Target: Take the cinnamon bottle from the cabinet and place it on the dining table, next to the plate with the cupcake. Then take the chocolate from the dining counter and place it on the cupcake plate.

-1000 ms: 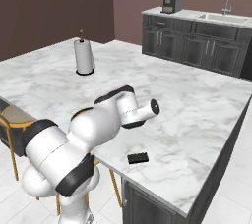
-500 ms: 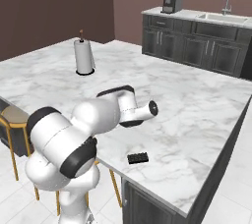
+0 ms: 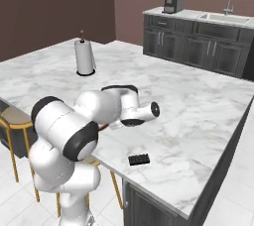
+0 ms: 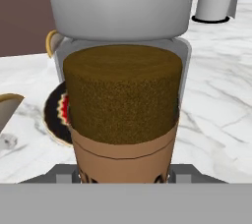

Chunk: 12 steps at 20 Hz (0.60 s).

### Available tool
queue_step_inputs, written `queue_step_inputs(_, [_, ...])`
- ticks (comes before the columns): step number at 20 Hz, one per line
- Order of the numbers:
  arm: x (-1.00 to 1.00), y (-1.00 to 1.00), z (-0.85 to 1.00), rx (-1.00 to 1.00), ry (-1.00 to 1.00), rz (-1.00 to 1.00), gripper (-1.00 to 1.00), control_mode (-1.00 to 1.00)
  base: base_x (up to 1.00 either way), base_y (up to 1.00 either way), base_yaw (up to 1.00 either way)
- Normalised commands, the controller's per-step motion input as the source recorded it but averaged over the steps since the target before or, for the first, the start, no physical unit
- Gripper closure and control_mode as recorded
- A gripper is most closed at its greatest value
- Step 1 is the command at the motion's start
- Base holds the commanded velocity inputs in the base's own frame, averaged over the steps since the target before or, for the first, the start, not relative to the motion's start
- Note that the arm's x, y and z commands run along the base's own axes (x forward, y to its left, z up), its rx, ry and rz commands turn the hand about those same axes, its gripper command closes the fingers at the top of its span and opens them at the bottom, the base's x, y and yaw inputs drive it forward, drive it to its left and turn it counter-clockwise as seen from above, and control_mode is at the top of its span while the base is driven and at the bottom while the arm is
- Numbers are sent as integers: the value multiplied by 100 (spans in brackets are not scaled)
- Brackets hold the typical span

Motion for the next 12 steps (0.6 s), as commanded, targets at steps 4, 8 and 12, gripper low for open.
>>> queue_step_inputs(4, [17,-11,-6,0,3,0,100,-100,0,0,0])
queue_step_inputs(8, [9,0,-12,0,0,0,100,-100,0,0,0])
queue_step_inputs(12, [4,2,-18,0,0,0,100,-100,0,0,0])
